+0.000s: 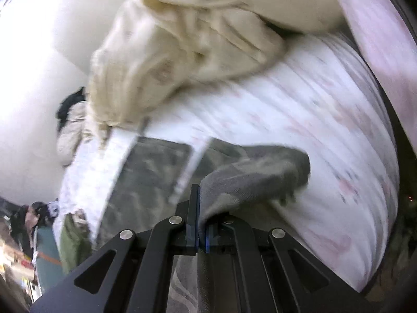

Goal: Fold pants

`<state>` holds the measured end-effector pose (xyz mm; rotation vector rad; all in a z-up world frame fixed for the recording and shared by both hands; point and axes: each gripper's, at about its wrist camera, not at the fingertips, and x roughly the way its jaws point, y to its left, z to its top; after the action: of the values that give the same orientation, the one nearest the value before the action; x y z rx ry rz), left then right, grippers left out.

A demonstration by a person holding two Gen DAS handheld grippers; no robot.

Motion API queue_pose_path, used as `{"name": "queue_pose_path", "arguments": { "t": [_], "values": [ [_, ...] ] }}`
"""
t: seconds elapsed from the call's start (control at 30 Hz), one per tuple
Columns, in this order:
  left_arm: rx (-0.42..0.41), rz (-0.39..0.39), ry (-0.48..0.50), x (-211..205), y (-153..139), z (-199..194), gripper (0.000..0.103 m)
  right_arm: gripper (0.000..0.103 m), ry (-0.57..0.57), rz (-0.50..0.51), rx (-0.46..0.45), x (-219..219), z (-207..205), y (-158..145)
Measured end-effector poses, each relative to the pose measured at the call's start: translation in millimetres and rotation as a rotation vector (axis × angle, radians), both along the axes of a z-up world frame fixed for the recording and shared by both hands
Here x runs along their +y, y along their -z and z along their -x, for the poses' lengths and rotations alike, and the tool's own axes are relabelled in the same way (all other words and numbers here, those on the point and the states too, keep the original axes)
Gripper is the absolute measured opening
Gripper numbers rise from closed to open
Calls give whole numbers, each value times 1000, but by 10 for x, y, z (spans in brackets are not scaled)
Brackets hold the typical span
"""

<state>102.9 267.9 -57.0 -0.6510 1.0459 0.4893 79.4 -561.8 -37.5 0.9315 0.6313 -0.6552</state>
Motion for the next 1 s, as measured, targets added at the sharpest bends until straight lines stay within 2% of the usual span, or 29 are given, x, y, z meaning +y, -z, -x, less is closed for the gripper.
{"name": "queue_pose_path", "arguments": {
  "t": [0.2,0.37,0.5,0.63,0.77,0.87,0.93,1.0],
  "values": [
    [-20,72,29,156,-315,-360,7,2,-80,-3,-59,-9,-579,-434],
    [-23,95,59,207,-433,-811,7,2,-160,30,-1,-24,-1170,-645],
    [-18,85,70,221,-436,-1326,8,2,-231,35,79,-98,-1888,-633],
    [32,3,108,134,-245,-1989,8,1,-314,64,221,-123,-2746,-292],
    [54,-122,194,-47,82,-2717,8,1,-404,104,332,-98,-3623,354],
    [85,-222,264,-232,300,-3042,8,1,-447,137,386,-40,-4060,742],
    [113,-281,275,-284,416,-3178,9,1,-475,160,429,28,-4241,948],
    [129,-290,266,-271,498,-3221,9,1,-487,190,454,79,-4332,1050]
  ]
}}
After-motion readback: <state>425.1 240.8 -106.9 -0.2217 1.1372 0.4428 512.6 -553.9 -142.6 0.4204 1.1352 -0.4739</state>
